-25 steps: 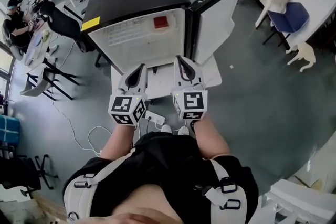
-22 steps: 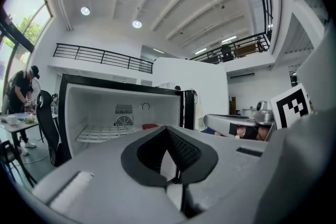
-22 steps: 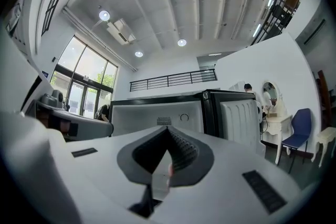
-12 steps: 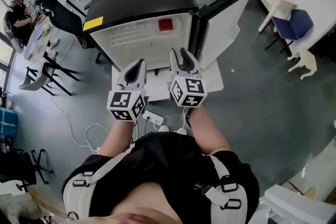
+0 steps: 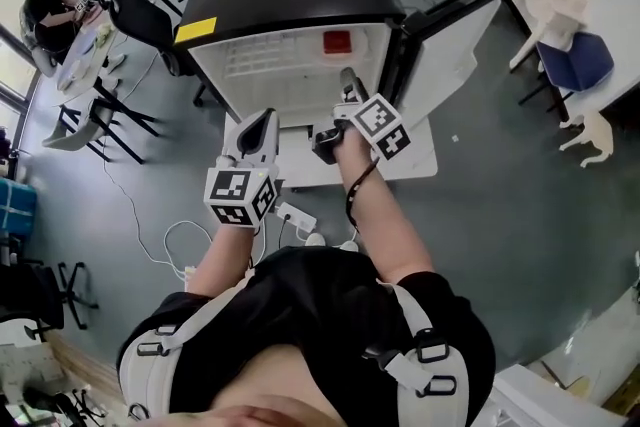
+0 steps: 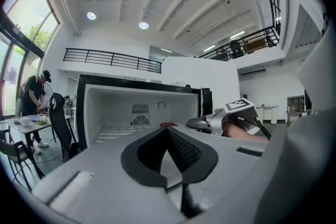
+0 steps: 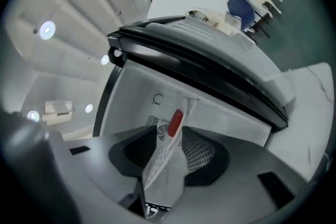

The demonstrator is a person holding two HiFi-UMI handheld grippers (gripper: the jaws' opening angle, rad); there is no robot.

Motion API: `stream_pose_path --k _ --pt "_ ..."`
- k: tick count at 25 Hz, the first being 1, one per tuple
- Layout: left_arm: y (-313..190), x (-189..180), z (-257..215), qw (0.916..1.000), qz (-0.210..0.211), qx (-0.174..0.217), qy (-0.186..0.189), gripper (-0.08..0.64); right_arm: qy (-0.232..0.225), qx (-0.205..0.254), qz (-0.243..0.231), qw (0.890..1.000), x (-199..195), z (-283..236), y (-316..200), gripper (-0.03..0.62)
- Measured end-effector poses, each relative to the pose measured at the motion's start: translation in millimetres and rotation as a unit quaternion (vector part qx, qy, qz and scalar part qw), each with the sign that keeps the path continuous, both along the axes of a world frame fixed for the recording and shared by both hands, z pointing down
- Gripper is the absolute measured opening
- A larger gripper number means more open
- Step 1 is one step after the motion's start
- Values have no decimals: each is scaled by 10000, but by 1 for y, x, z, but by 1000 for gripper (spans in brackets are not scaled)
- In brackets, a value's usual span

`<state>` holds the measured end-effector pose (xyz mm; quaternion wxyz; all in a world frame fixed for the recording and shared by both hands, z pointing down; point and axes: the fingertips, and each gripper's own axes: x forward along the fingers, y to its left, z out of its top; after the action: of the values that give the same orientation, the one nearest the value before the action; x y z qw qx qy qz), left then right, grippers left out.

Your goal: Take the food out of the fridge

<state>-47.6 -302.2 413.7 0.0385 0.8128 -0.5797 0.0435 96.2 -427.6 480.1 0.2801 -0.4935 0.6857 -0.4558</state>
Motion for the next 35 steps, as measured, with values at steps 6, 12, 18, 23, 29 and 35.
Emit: stream_pose_path --k 6,12,18,23,29,35 --pt "5 -16 4 9998 -159 -63 -59 2 -1029 -565 320 9926 -1 23 -28 133" --pt "8 -28 8 9995 -288 -109 -82 2 -1097 -860 477 9891 -4 42 -47 134" --pt "7 -33 9 9994 -318 -131 -96 2 -1224 -960 491 9866 -8 49 -60 133" --pt "5 -34 9 9994 -304 -126 -85 2 -1629 -999 296 9811 -16 48 -61 120" --pt "5 -29 11 9996 -242 -135 -46 2 -1768 -985 106 9793 -17 42 -53 37" --pt "3 -22 9 9999 -137 -100 -18 2 -1848 -1032 -19 9773 -12 40 -43 31"
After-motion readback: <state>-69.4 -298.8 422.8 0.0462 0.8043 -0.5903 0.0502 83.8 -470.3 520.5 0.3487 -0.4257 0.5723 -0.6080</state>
